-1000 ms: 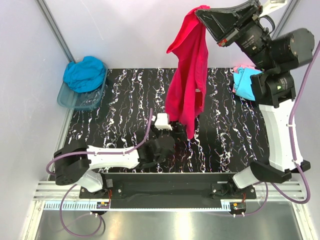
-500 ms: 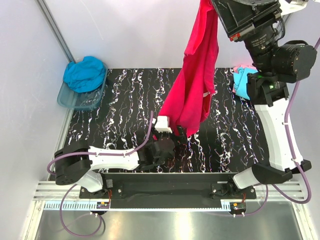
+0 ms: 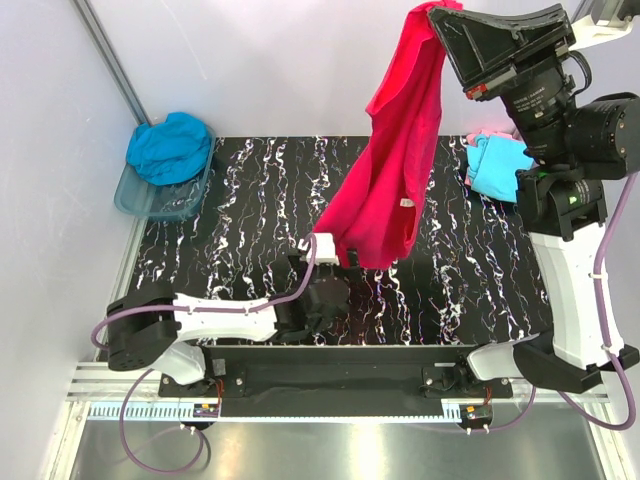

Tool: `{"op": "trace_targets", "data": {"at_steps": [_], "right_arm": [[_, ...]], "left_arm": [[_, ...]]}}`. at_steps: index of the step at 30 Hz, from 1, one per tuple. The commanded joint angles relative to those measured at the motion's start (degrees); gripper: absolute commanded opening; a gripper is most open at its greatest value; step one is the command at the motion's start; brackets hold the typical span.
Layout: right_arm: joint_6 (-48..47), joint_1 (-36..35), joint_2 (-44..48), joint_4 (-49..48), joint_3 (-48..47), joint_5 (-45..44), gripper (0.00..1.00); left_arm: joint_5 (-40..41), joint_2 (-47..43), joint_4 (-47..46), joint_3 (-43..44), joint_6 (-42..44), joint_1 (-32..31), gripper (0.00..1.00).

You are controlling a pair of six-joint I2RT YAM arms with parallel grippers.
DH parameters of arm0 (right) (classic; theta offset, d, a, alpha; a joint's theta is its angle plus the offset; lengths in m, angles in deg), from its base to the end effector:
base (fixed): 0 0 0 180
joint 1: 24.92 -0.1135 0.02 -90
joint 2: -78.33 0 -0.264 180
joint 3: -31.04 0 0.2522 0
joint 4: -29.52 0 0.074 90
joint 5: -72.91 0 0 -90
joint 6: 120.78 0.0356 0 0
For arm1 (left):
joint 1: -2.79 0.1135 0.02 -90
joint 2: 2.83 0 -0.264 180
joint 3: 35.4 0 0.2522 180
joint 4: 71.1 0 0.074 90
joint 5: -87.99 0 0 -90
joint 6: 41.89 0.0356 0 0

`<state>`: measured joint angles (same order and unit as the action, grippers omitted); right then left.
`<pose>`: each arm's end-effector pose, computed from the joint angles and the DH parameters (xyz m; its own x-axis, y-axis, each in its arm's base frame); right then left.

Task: Fold and stack the t-shirts
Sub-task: Flatten the tshirt out

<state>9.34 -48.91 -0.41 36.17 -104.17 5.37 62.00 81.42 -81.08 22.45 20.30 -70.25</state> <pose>0.1559 0.0843 0.6643 0.1465 0.7170 -0.6815 -0.9093 0.3688 0.1926 0.1197 -0.2828 0.2387 -0.1511 -0.2052 -0.9670 0.1098 0.9687 -0.2228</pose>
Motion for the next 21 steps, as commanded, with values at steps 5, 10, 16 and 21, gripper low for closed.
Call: {"op": "trace_targets", "data": {"at_steps": [5, 10, 16, 21], "right_arm": [[-3.6, -0.4, 1.6, 0.5, 0.4, -2.2, 0.00], [-3.9, -0.4, 1.7, 0.7, 1.2, -2.1, 0.00], [-3.1, -0.4, 1.3, 0.0, 2.0, -1.7, 0.00], [-2.9, -0.4, 0.7, 0.5, 1.7, -1.4, 0.00]], "left_arm": [[13.7, -8.3, -11.8, -5.3, 17.3, 3.7, 0.99], [14.0, -14.6, -12.5, -11.4, 16.4, 5.2, 0.99], [13.8, -19.9, -11.1, -15.9, 14.7, 5.7, 0.99], [5.9, -22.5, -4.8, -16.1, 4.1, 5.7, 0.99]]}}
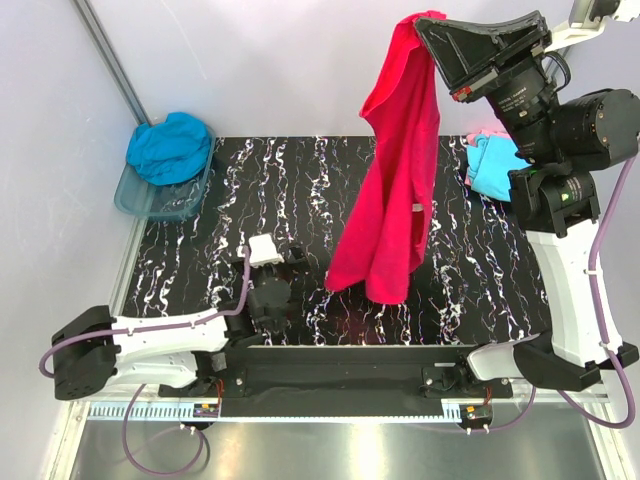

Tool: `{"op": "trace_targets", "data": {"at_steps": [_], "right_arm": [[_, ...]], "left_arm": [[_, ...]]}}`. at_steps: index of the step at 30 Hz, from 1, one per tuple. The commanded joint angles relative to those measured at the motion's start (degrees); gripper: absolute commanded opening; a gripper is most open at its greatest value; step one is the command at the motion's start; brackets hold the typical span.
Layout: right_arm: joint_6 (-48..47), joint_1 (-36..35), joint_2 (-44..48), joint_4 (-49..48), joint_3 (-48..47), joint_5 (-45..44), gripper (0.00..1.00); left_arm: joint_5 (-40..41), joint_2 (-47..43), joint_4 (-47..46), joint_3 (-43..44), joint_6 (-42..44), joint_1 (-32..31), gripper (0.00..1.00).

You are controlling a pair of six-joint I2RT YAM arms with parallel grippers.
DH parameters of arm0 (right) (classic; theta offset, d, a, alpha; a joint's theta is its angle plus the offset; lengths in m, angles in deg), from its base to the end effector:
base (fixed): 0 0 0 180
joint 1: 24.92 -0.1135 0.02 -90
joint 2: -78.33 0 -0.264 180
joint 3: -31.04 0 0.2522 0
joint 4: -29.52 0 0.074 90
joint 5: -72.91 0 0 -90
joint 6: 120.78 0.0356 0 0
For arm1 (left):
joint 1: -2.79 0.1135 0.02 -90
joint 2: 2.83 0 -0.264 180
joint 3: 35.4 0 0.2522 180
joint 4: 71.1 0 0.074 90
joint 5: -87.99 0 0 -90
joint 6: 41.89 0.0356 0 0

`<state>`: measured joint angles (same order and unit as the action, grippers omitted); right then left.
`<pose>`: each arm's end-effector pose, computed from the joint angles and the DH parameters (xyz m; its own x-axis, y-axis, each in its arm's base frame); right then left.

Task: Fold and stack the t-shirts
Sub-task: Flatten the tshirt out

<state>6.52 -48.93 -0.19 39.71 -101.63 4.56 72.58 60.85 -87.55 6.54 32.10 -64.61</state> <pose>0.1703 0.0902 0.6510 0.1282 0.6737 -0.7278 -0.8781 0.4183 0.2325 0.1163 -0.1902 0.2490 0.0000 -0.1908 -0.9816 -0.1286 0.9735 -0.1892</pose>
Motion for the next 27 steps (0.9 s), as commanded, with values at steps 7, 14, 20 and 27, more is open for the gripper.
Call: {"op": "trace_targets", "data": {"at_steps": [7, 14, 20, 27], "right_arm": [[-1.0, -0.5, -0.9, -1.2, -1.8, 1.2, 0.00], [-4.8, -0.4, 1.2, 1.1, 6.3, -1.4, 0.00], [-7.5, -0.4, 3.3, -0.8, 16.0, -4.7, 0.00], [-7.3, -0.5, 3.8, -2.8, 20.0, -5.6, 0.00]], "left_arm": [[-20.6, 1.3, -0.9, 3.5, -12.2, -1.2, 0.99], [-24.4, 5.3, 0.0, 15.2, -5.0, -4.8, 0.99], [-22.1, 5.4, 3.0, 25.2, 3.7, -4.9, 0.99], [-18.2, 6.4, 3.9, 31.2, 11.0, -4.4, 0.99]]}}
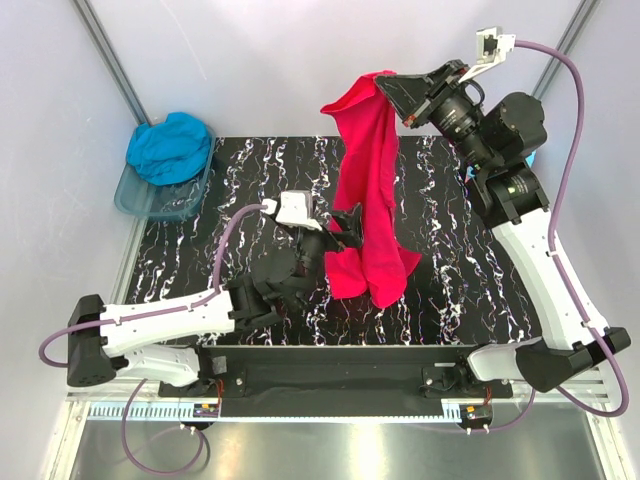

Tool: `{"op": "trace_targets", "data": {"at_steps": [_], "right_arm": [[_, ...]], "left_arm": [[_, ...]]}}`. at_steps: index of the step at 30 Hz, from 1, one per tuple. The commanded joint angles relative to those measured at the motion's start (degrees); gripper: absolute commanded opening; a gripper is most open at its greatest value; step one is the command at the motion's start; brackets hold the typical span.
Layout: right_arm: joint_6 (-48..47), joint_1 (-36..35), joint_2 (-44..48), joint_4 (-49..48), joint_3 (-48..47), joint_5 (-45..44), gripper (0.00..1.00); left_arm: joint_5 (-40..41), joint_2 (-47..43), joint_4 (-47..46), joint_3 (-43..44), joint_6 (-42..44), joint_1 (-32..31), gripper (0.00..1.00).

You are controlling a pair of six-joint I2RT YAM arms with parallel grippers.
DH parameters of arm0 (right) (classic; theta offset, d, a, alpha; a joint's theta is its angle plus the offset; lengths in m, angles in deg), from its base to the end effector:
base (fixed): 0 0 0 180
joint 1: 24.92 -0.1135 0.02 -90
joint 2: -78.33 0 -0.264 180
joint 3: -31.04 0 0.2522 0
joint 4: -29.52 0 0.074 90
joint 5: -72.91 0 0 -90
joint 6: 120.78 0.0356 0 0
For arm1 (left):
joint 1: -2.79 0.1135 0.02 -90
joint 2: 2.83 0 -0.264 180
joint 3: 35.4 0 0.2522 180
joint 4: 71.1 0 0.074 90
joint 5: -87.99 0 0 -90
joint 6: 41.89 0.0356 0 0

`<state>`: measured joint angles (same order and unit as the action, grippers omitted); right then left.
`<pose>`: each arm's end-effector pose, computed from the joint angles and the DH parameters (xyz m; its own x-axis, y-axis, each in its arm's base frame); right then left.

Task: Fold and stack the t-shirts
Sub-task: Flatten the tshirt out

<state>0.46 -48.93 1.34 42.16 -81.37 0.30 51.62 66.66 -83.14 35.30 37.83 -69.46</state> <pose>0.2383 0.1178 0.5587 -0.0295 0.5286 -0.8483 -0.7306 0.5677 0.3792 0.1103 -0.2505 0.3879 0.0106 -0.3803 -0.9248 0.3331 0.8734 -0.3553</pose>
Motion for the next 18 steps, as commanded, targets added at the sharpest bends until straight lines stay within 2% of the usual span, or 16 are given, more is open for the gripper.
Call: {"op": "trace_targets", "data": {"at_steps": [1, 6, 11, 18], "right_arm": [[-1.4, -0.5, 2.6, -5.6, 0.2, -1.3, 0.00], [-1.2, -0.4, 4.0, -6.3, 2.3, -1.0, 0.00], [-1.5, -0.5, 5.1, -6.3, 2.8, -0.9, 0.00], [-2.1, -0.5, 4.6, -5.6, 2.2, -0.9, 0.00]], "left_arm": [[3.1, 0.7, -0.8, 2.4, 5.7, 0.6, 0.99], [4.6, 3.0, -4.3, -0.3, 8.4, 3.2, 0.99], [0.8, 4.9, -1.4, -1.9, 3.1, 9.5, 0.99], [-1.8, 5.7, 0.3, -2.1, 0.1, 11.4, 0.99]]}}
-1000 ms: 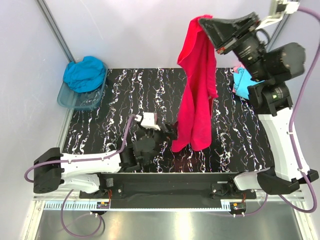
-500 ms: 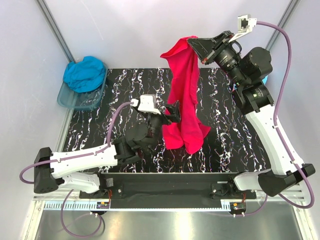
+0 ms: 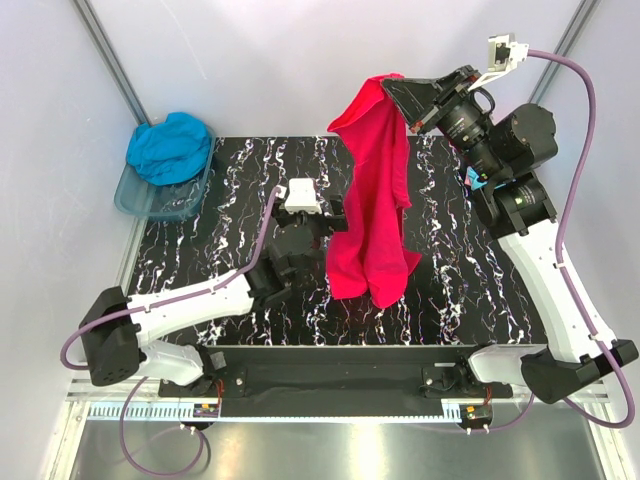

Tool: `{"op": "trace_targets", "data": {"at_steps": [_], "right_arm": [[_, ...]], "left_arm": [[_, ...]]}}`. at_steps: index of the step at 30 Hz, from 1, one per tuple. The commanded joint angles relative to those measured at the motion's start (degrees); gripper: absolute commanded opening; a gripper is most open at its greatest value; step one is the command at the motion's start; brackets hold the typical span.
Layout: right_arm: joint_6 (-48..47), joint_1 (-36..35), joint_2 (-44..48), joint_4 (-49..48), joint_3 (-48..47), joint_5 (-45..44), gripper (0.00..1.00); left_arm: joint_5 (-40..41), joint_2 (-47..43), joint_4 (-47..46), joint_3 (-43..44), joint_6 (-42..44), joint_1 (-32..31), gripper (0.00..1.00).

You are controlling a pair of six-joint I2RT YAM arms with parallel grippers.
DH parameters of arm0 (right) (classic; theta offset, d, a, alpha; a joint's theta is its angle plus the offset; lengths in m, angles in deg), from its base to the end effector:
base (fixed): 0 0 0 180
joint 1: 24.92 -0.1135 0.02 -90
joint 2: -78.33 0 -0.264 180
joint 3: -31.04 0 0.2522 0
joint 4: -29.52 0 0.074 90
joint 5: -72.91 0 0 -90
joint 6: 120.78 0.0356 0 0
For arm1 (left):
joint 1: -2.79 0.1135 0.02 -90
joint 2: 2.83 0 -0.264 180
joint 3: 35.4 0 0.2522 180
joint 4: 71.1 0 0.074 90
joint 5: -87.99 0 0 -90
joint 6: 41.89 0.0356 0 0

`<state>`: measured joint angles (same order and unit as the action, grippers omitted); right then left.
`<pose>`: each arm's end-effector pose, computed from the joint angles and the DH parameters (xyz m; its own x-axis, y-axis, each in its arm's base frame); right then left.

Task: Fold and stack the t-shirts
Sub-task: Flatten the tshirt out

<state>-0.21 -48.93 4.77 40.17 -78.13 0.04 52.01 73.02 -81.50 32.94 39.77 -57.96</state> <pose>0.2225 0.1106 0.5591 0.0101 0.5366 -0.8438 -0.7409 0.5707 0.3541 0.1719 -0.2479 0.3413 0.0073 -0.1874 -0.9822 0.1200 0.9753 -0.1852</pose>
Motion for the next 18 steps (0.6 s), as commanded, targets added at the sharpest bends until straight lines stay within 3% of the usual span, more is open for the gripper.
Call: {"op": "trace_targets", "data": {"at_steps": [1, 9, 18], "right_arm": [[-1.3, -0.4, 1.0, -3.7, -1.1, -0.5, 0.00], [-0.9, -0.4, 0.0, -4.3, -0.4, -0.5, 0.00], [-0.3, -0.5, -1.5, -4.7, 0.0, -0.3, 0.00]], "left_arm": [[-2.4, -1.1, -1.1, 0.3, -2.1, -0.1, 0.99], [-5.6, -8.7, 1.2, -1.1, -4.3, -0.4, 0.98], [-14.6, -9.1, 3.6, 0.4, -9.4, -1.7, 0.98]]}}
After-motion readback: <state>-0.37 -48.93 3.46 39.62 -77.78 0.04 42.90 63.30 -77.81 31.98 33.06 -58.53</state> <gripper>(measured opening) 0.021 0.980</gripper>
